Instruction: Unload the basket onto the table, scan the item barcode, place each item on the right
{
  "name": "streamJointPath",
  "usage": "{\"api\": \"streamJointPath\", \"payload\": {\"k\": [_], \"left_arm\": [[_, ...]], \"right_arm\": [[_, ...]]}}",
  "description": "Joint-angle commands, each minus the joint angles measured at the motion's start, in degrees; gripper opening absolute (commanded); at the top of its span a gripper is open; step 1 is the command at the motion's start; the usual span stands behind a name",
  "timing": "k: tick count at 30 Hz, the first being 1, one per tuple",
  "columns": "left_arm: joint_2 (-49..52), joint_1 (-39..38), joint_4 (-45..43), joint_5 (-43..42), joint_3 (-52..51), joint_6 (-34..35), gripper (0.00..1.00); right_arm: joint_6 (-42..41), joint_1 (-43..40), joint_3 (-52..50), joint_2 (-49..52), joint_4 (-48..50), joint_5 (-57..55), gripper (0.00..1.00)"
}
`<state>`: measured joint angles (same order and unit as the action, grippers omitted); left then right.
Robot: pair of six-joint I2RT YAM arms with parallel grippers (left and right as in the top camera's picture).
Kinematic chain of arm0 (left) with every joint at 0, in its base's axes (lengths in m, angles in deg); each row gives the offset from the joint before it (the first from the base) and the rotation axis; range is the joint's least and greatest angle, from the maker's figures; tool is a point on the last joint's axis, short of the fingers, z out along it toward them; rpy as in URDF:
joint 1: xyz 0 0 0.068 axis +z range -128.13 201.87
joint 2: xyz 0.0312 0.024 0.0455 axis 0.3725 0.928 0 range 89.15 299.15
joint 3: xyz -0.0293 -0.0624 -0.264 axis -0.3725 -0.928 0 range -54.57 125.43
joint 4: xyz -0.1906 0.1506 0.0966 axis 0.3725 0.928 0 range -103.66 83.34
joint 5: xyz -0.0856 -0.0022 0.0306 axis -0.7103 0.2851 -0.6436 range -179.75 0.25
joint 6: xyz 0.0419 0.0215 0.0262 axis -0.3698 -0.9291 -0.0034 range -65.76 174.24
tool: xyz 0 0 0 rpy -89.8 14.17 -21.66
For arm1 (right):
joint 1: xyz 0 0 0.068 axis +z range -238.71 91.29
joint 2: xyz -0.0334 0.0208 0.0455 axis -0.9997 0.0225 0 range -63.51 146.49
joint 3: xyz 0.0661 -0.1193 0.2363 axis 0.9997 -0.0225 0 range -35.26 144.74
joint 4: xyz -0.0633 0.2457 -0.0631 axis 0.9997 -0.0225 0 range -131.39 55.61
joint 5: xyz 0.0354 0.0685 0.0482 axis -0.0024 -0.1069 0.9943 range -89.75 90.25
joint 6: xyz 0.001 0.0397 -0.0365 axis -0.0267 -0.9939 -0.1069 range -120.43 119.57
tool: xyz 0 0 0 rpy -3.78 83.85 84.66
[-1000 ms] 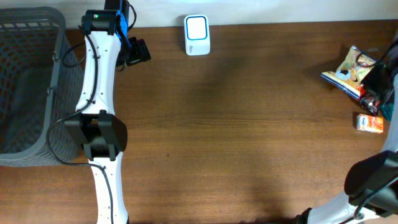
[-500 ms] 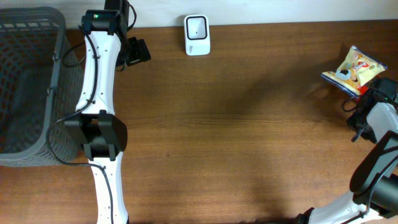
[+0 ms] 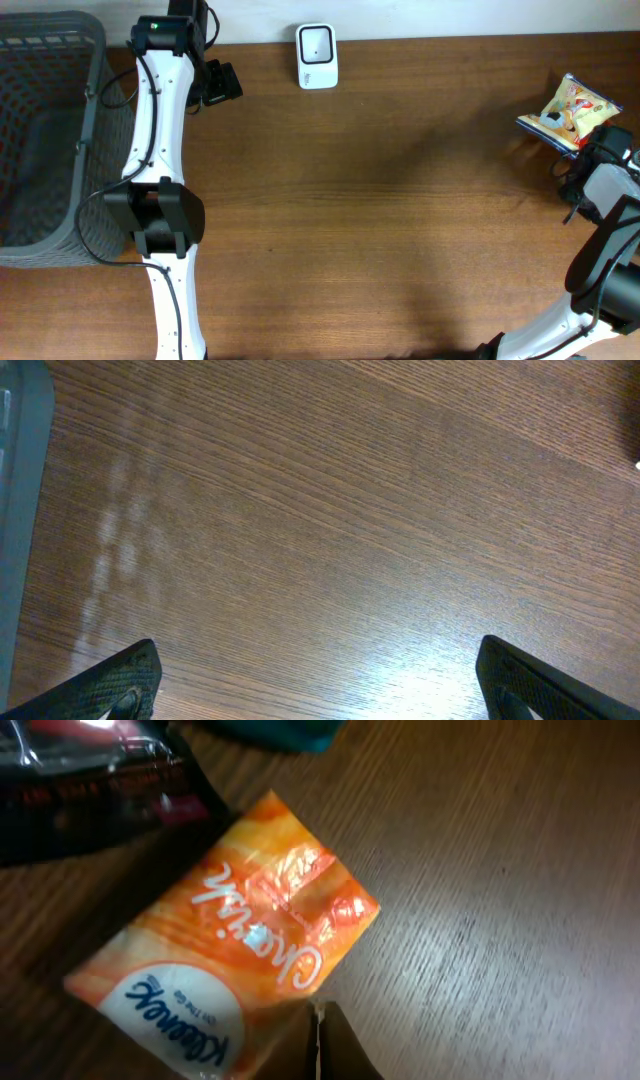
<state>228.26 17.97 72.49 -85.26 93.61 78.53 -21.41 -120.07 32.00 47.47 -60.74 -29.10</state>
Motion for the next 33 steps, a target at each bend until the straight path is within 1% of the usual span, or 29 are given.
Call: {"api": "streamJointPath", "payload": {"k": [1,4,7,10,11,14,18,19,20,21,22,24,25,27,28,31,32,33], "left_arm": [[0.55,-0.04,0.04,-0.39,-0.02,0.52,0.99],[0.55,-0.04,0.04,-0.39,-0.02,0.52,0.99],[0.55,-0.04,0.04,-0.39,-0.02,0.52,0.99],[0.55,-0.04,0.04,-0.39,-0.02,0.52,0.99],[0.55,-0.04,0.04,-0.39,-0.02,0.52,0.99],[0.55,-0.04,0.04,-0.39,-0.02,0.52,0.99],[0.55,-0.04,0.04,-0.39,-0.02,0.52,0.99],[0.55,-0.04,0.04,-0.39,-0.02,0.52,0.99],[0.55,-0.04,0.04,-0.39,-0.02,0.52,0.99],[0.55,-0.04,0.04,-0.39,-0.02,0.52,0.99],[0.55,-0.04,0.04,-0.39,-0.02,0.52,0.99],[0.55,-0.04,0.04,-0.39,-0.02,0.52,0.99],[0.55,-0.04,0.04,-0.39,-0.02,0.52,0.99],[0.55,-0.04,0.04,-0.39,-0.02,0.52,0.99],[0.55,-0.04,0.04,-0.39,-0.02,0.52,0.99],[0.55,-0.04,0.04,-0.39,-0.02,0.52,0.99],[0.55,-0.04,0.04,-0.39,-0.02,0.52,0.99],[0.55,-0.04,0.04,-0.39,-0.02,0.52,0.99]], "right_arm": [[-0.33,-0.28,-0.35,2.23,1.09,-1.14,0.04],[-0.33,-0.28,-0.35,3.85,2.45,-1.14,0.04],[-0.17,-0.22,-0.28,3.82,6.27,-1.11,0.04],[5.77,-0.17,-0.22,3.82,9.84,-0.92,0.05],[8.50,-0.17,0.37,3.82,10.12,-0.92,0.05],[9.16,-0.17,1.44,3.43,9.14,-0.07,0.04],[8.90,-0.15,2.25,-2.60,6.16,8.22,0.04],[8.50,-0.15,2.25,-4.81,5.60,9.75,0.08],[8.50,-0.15,2.25,-7.87,4.74,11.74,0.15],[8.50,-0.15,2.25,-11.80,3.61,14.60,0.25],[8.50,-0.15,2.25,-14.32,2.86,16.72,0.32],[6.14,-0.15,2.23,-23.21,-0.17,24.48,0.63],[2.84,-0.15,2.23,-29.29,-4.02,28.26,0.76],[-0.63,-0.15,2.23,-36.17,-10.08,33.27,0.82],[-0.57,-0.15,2.21,-39.82,-13.66,37.62,0.84],[-0.46,-0.15,2.12,-45.86,-24.06,43.32,0.88],[0.98,0.09,1.70,-47.41,-27.85,45.53,0.88],[4.74,1.16,0.48,-49.16,-30.58,48.78,0.88]]}}
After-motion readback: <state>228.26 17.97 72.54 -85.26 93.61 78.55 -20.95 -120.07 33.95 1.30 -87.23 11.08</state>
